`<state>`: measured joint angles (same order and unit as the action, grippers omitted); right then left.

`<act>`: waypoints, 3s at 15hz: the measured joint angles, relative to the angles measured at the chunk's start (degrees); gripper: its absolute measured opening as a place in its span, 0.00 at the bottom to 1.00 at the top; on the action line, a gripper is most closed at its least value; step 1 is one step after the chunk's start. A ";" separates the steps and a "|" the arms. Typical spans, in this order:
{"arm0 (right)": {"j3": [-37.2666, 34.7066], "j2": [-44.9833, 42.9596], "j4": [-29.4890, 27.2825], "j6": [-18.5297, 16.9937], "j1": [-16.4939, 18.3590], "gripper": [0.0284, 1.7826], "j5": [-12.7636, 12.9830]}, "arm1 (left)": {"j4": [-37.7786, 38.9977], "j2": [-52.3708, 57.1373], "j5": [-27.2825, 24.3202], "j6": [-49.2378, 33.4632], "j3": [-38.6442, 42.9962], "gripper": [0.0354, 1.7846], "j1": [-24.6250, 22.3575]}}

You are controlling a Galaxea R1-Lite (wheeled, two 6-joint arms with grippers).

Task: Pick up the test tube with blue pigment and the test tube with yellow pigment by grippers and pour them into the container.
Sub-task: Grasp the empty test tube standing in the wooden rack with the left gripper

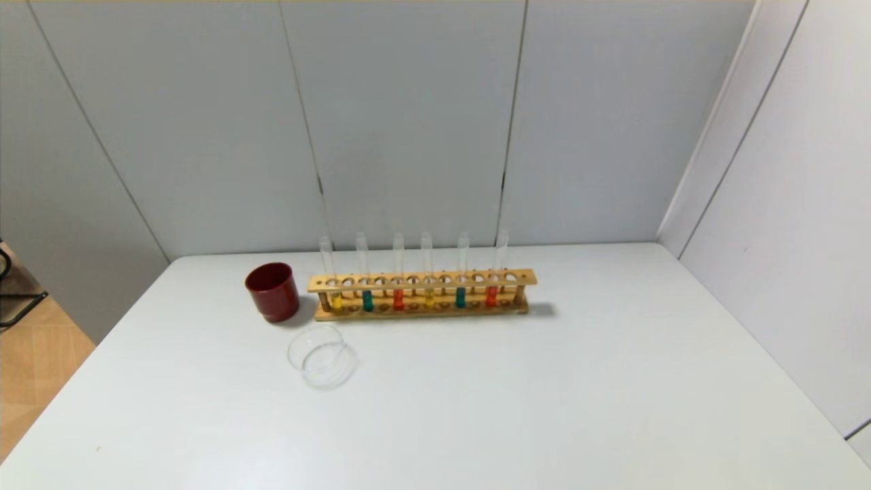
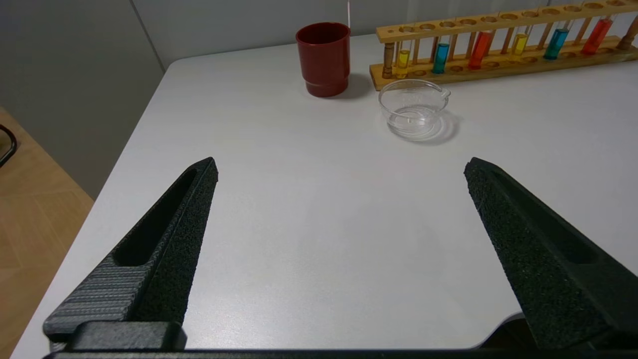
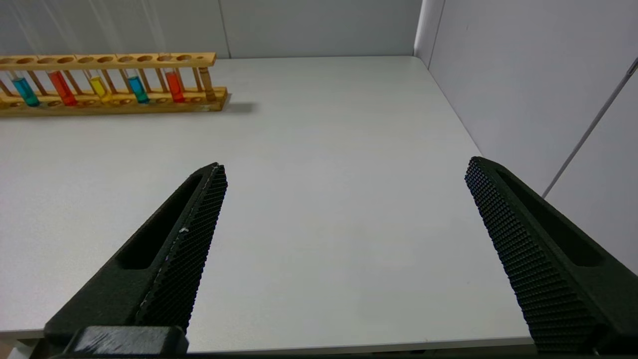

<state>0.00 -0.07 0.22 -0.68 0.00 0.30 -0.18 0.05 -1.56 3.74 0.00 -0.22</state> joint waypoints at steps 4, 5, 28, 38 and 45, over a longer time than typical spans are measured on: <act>0.00 0.00 0.00 -0.02 0.00 0.98 0.02 | 0.07 0.00 0.00 0.27 0.00 0.98 0.00; 0.00 0.00 0.02 0.00 0.00 0.98 0.00 | 0.09 0.00 0.02 0.02 0.00 0.98 0.00; 0.00 0.00 0.02 -0.02 0.00 0.98 0.02 | -10.03 -28.16 -9.13 1.68 -40.68 0.98 0.51; 0.00 0.00 0.02 0.00 0.02 0.98 0.02 | 11.45 -63.57 -9.55 -3.08 -45.75 0.98 0.77; 0.00 0.00 0.02 0.00 0.00 0.98 0.02 | 27.53 -85.08 -9.55 -5.80 -45.69 0.98 3.11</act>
<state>0.00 -0.07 0.24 -0.68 0.00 0.33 27.34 -85.03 -11.11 -2.06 -45.69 2.89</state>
